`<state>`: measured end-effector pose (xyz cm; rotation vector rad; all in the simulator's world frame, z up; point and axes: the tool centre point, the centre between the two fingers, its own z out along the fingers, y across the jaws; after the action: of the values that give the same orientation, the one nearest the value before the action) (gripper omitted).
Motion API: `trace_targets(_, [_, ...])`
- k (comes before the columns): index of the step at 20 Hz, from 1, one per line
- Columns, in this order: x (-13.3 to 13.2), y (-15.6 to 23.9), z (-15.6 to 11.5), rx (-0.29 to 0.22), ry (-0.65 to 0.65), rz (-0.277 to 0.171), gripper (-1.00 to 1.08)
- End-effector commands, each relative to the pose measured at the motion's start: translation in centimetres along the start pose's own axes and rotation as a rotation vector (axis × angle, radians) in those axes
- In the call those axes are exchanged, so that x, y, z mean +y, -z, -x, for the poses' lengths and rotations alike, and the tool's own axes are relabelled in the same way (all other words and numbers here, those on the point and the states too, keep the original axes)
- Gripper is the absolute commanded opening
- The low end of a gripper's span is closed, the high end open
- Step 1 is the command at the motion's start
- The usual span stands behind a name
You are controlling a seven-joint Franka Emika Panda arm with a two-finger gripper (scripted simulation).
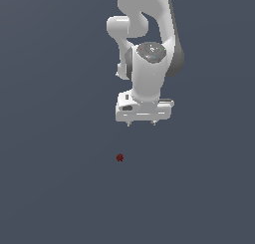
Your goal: Pick up the object and move it to a goal position.
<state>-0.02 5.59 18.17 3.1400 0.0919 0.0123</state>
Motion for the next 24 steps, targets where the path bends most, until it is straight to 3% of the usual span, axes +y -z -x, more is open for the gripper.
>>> trace_targets(1, [0.2,-0.1,-0.1,-0.001,-0.014,-0.001,1.00])
trace_targets(11, [1.4,-1.7,-1.5,-0.005,-0.177,-0.009,1.00])
trace_targets(24, [5.0,-6.0,-4.5,-0.013,-0.590,-0.015,1.00])
